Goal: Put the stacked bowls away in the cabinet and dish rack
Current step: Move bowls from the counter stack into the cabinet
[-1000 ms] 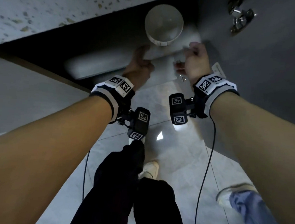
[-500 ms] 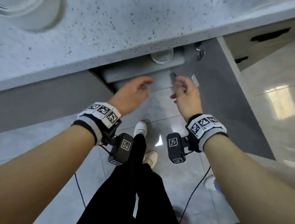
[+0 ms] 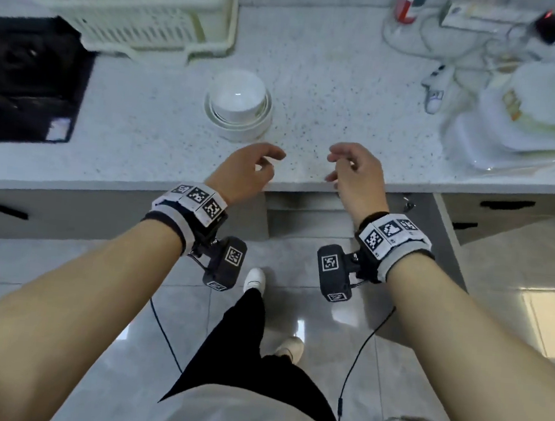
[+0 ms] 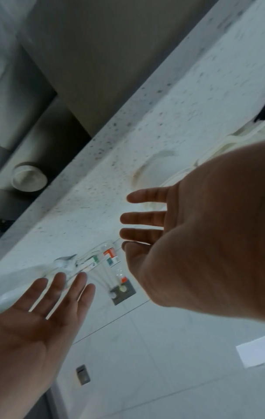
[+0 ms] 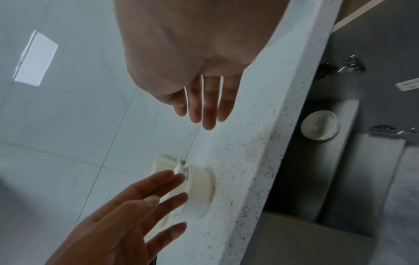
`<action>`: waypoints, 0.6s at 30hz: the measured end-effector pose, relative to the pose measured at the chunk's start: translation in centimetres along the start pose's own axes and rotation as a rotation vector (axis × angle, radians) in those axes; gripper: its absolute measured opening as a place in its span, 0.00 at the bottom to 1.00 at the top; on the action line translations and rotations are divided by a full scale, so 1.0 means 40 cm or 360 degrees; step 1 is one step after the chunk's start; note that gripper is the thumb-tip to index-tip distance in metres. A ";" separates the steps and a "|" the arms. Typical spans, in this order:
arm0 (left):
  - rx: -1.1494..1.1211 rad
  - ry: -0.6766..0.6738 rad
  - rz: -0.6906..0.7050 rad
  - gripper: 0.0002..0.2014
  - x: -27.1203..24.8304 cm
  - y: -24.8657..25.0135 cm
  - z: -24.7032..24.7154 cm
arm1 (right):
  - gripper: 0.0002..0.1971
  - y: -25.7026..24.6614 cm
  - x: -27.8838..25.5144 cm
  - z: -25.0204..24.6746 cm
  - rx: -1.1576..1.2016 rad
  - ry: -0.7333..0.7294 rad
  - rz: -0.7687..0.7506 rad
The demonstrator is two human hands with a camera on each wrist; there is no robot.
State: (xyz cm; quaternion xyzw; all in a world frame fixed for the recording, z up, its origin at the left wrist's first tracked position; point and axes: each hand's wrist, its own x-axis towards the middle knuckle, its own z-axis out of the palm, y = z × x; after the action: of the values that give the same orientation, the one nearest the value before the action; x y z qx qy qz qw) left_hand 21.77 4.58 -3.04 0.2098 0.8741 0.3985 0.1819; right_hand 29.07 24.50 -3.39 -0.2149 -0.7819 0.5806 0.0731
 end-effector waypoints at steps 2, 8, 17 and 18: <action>0.0036 0.0049 -0.0041 0.16 0.013 -0.020 -0.064 | 0.13 -0.042 0.019 0.033 -0.0058 -0.0058 -0.0032; 0.0142 0.0314 -0.0213 0.14 0.153 -0.113 -0.247 | 0.13 -0.122 0.160 0.135 -0.0333 -0.0264 -0.0046; 0.0275 0.0097 -0.0582 0.20 0.351 -0.220 -0.315 | 0.18 -0.172 0.366 0.343 -0.0406 -0.0316 0.0313; 0.0313 0.0071 -0.0578 0.19 0.363 -0.223 -0.311 | 0.19 -0.171 0.375 0.358 -0.0388 -0.0330 0.0345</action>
State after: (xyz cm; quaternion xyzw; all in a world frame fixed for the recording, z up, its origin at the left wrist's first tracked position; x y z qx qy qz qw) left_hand 1.47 -1.01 -4.47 0.0567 0.9361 0.2764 0.2098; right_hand 8.70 16.65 -3.52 -0.2443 -0.8220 0.5051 -0.0975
